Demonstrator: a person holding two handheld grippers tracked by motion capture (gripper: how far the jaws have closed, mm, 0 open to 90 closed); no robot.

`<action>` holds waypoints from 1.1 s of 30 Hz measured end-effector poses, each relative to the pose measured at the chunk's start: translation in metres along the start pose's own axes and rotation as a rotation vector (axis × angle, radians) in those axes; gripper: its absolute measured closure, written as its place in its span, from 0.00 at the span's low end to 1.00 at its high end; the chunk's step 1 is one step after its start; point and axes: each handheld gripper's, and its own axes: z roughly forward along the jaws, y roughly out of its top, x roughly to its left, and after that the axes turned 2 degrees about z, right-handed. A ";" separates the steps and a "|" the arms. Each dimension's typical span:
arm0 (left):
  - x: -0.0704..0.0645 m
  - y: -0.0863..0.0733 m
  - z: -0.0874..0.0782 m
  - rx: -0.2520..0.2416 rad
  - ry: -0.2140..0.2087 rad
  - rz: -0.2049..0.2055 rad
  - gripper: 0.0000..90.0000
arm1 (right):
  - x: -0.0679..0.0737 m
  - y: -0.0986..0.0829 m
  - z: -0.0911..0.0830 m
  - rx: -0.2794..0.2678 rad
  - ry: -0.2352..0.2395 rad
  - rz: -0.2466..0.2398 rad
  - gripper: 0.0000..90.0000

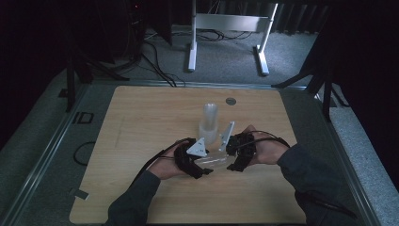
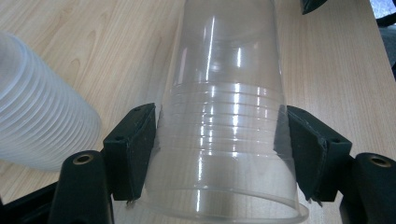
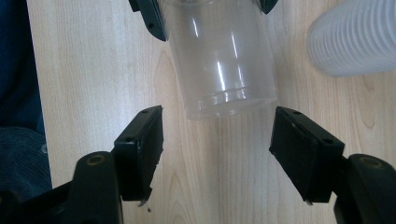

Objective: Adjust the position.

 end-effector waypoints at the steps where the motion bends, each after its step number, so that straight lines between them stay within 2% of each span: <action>1: 0.000 0.000 0.000 0.006 0.000 0.005 0.34 | 0.000 0.000 0.001 -0.001 -0.001 -0.003 0.38; 24: -0.007 0.007 0.002 0.004 -0.023 0.038 0.34 | 0.004 0.009 0.013 0.029 0.020 -0.043 0.34; 33: -0.008 0.008 0.001 -0.007 -0.028 0.060 0.34 | 0.004 0.007 0.020 0.034 0.025 -0.046 0.38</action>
